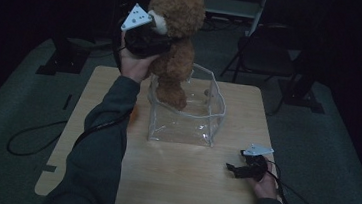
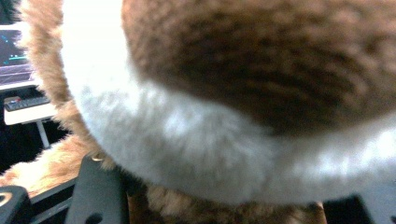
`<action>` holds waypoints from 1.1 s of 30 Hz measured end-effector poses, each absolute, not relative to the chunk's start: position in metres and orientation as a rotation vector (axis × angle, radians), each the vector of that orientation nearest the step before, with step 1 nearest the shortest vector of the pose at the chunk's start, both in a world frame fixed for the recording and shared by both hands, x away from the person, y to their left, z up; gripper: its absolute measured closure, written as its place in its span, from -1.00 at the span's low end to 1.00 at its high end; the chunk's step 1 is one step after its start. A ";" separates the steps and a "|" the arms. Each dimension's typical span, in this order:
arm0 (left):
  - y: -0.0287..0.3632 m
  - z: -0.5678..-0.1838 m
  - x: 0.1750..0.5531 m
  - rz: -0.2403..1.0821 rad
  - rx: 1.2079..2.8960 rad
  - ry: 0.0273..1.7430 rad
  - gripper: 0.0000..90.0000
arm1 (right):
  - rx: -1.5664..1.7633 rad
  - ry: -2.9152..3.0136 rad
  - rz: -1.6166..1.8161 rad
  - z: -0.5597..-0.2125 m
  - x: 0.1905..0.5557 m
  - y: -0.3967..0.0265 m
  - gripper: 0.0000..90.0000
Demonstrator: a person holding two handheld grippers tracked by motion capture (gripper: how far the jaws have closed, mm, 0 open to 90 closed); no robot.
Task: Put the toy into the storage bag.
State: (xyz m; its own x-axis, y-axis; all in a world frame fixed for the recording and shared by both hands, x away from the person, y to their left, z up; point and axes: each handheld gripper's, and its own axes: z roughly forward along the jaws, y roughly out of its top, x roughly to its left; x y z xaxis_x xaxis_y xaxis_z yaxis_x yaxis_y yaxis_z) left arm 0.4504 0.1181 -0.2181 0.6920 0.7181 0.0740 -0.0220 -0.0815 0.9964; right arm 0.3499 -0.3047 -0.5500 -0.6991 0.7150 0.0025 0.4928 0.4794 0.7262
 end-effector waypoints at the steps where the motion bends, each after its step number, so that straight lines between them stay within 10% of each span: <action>1: 0.116 -0.218 0.451 0.681 1.550 0.589 -0.13 | 1.024 2.429 1.047 -0.550 0.350 -0.305 -0.74; 33: 0.086 -0.224 0.460 0.626 1.565 0.519 -0.13 | 1.023 2.430 1.047 -0.550 0.350 -0.305 -0.74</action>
State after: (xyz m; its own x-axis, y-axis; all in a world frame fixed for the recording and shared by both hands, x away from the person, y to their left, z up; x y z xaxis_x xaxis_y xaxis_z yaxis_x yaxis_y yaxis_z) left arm 0.4598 0.0856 -0.2235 0.7466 0.6596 0.0866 -0.0375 -0.0882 0.9954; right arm 0.3499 -0.3048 -0.5501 -0.6997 0.7144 0.0032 0.4930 0.4796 0.7259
